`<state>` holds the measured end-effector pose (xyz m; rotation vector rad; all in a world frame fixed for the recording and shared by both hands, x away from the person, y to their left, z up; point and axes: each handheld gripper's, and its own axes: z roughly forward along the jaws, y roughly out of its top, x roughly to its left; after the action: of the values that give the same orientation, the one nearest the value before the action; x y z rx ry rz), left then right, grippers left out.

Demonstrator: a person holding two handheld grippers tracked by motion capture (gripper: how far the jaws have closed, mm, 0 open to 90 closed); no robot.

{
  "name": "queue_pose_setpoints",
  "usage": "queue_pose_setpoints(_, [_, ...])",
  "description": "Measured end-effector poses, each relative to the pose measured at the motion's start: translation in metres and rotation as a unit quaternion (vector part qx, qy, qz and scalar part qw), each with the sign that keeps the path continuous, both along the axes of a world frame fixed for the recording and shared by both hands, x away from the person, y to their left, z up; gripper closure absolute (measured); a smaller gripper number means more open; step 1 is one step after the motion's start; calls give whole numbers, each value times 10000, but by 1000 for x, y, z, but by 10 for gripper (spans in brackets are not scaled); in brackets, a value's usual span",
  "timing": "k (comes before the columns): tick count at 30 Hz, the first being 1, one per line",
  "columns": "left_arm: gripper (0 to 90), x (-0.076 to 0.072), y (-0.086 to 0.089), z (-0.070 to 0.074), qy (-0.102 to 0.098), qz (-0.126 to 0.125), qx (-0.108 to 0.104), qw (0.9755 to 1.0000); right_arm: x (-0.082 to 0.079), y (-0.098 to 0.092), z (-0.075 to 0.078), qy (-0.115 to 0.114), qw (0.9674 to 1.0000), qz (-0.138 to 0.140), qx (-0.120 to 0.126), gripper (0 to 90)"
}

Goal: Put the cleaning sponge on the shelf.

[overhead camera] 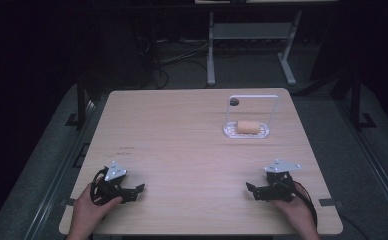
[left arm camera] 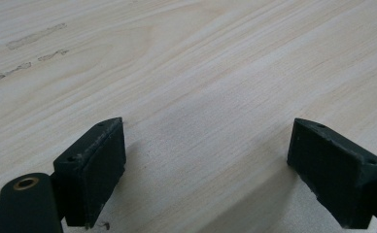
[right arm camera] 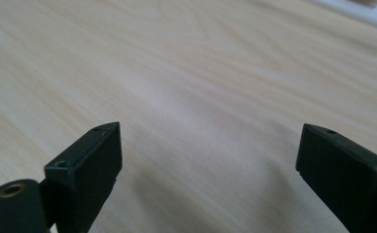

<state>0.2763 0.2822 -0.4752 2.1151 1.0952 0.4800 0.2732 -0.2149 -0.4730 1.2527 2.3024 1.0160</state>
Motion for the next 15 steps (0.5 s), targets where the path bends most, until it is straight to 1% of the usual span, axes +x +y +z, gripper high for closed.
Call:
queue_pose_setpoints(4, [133, 0, 0, 0, 1, -1, 0, 10000, -1, 1, -5, 49, 10000, -9, -52, 92])
queue_pose_setpoints(5, [133, 0, 0, 0, 1, 0, -1, 10000, -2, 2, -8, 38, 9999, 42, -103, 83])
queue_pose_setpoints(9, [133, 0, 0, 0, 0, 1, -2, 10000, -2, 4, -9, -9, 9999, 46, -104, 81])
queue_pose_setpoints(15, [133, 0, 0, 0, 1, 0, -1, 10000, -2, 3, -9, -5, 9999, 48, -102, 80])
